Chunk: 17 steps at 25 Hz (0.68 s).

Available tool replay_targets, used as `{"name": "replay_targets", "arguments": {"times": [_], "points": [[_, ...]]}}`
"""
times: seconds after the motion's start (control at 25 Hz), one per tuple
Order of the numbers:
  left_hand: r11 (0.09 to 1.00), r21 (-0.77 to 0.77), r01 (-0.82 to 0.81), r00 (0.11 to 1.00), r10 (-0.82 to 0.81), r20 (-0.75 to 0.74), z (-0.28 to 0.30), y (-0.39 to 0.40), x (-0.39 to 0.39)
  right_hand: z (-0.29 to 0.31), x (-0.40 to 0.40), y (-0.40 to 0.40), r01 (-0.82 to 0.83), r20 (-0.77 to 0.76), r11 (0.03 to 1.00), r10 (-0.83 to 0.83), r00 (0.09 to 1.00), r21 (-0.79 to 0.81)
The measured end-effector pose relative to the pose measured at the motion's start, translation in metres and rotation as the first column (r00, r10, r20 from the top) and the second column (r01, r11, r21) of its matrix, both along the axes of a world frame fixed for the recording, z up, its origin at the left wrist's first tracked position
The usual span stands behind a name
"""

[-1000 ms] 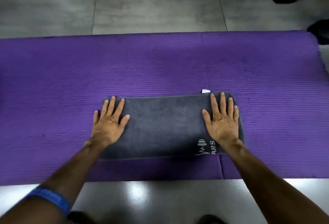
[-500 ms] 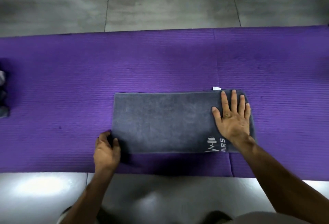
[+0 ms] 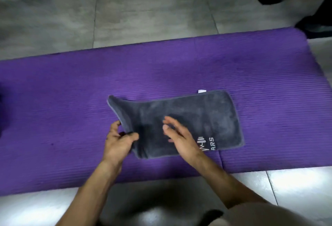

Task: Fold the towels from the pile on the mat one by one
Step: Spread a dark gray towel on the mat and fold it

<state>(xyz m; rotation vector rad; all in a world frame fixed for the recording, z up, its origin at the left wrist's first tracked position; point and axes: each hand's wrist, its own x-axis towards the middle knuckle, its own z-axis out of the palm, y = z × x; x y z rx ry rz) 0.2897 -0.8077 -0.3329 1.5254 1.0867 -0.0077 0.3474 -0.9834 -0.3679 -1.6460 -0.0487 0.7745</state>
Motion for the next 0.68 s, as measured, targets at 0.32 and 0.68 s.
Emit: {"name": "replay_targets", "arguments": {"times": [0.32, 0.68], "points": [[0.674, 0.39, 0.628, 0.714, -0.697, 0.056, -0.012, -0.116, 0.006, -0.003, 0.066, -0.037, 0.29, -0.119, 0.957, -0.291, 0.949, -0.027], [0.239, 0.654, 0.718, 0.614, -0.659, -0.434, -0.059, -0.096, -0.026, -0.028, 0.103, -0.147, 0.201, 0.129, 0.957, -0.177, 0.976, -0.21]]}}
